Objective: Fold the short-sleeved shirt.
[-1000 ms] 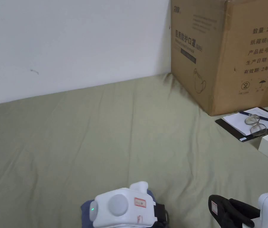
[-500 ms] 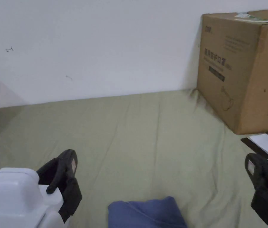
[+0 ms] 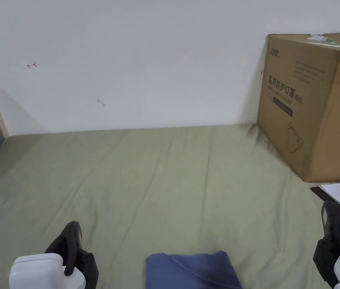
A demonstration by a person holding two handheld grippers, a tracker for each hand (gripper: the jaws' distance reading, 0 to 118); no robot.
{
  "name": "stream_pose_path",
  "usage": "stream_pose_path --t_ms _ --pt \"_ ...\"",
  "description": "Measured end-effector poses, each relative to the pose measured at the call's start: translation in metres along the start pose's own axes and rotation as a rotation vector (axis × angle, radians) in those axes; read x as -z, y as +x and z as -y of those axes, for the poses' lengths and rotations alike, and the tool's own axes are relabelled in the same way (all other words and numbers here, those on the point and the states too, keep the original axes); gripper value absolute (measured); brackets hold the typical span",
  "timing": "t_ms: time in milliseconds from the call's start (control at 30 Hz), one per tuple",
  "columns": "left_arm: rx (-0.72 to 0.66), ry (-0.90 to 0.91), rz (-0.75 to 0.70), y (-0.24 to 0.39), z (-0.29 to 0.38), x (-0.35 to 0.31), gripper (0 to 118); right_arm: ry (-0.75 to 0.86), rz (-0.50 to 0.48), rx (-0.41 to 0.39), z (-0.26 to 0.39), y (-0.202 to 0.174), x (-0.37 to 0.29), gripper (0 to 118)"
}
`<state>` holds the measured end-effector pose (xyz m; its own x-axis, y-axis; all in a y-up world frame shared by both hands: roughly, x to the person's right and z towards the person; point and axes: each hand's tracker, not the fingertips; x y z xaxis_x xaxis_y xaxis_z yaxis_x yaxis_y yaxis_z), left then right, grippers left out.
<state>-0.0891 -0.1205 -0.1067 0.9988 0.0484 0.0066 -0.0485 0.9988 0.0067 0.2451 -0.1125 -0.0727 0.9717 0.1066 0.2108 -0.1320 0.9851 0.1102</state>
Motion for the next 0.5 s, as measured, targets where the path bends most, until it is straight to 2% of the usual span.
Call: stream_pose_path --t_ms 133,300,367,400,500 --pt "0.032 0.014 -0.001 0.007 0.000 0.000 0 -0.011 0.001 0.019 0.000 0.000 0.001 0" --pt "0.038 -0.011 0.012 0.006 -0.009 0.002 0 -0.082 -0.020 0.125 0.002 0.015 0.009 0" --pt "-0.009 -0.120 0.099 -0.005 -0.018 0.012 0 -0.186 -0.108 0.137 0.009 0.020 0.025 0" --pt "-0.053 -0.189 0.163 -0.012 -0.020 0.019 0 -0.273 -0.184 0.135 0.014 0.019 0.037 0" --pt "-0.258 -0.524 0.363 -0.036 -0.008 0.056 0 -0.761 -0.476 0.114 0.056 -0.004 0.093 0"
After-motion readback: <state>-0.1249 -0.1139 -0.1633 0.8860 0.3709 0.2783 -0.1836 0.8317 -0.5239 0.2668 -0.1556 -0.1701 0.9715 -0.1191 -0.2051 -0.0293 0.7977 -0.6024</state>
